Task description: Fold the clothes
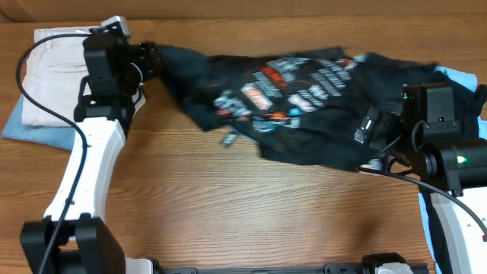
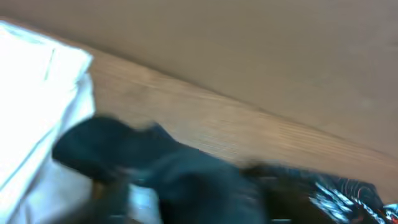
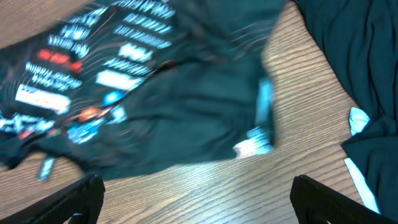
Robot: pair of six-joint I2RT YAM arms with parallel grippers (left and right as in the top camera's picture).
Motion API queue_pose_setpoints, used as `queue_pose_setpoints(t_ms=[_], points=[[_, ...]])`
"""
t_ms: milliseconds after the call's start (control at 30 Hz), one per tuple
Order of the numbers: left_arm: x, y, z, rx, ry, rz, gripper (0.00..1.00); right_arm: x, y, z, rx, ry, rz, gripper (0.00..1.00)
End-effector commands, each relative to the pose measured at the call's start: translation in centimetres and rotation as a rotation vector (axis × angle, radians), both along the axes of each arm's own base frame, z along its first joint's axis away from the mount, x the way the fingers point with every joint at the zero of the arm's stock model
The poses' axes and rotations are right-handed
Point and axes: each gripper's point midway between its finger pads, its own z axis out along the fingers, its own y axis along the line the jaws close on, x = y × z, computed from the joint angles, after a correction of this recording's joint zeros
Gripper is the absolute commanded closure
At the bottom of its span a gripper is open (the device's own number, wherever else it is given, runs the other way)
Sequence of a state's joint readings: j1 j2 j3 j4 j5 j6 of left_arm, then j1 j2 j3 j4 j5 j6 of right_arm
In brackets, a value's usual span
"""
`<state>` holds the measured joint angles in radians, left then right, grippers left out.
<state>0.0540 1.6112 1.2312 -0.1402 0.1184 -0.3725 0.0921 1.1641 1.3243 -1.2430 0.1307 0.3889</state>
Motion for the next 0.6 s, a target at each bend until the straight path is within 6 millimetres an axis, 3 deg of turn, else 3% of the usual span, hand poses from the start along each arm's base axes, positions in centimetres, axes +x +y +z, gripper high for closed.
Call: queue_pose_setpoints(t_ms=[0, 100, 167, 233, 400, 567], points=[[-0.1, -0.2, -3.0, 0.005, 0.079, -0.043, 0.00, 0.0, -0.2, 0.8, -0.002, -0.023, -0.011, 0.00], [-2.0, -3.2, -5.2, -0.076, 0.191, -0.161, 0.00, 0.0, -0.2, 0.8, -0.003, -0.021, -0.011, 0.00], [-4.8, -5.3, -7.6, -0.106, 0.340, -0.209, 0.00, 0.0, -0.2, 0.8, -0.003, -0.022, -0.011, 0.00], [-7.0, -6.0, -9.5, -0.093, 0.459, -0.209, 0.00, 0.0, -0.2, 0.8, -0.003, -0.022, -0.011, 0.00], [-11.9, -5.5, -14.4, 0.043, 0.723, -0.143, 0.00, -0.1, -0.2, 0.8, -0.003, -0.019, -0.011, 0.00], [-12.3, -4.5, -18.3, 0.083, 0.809, -0.065, 0.00, -0.1, -0.2, 0.8, -0.003, -0.018, -0.011, 0.00]])
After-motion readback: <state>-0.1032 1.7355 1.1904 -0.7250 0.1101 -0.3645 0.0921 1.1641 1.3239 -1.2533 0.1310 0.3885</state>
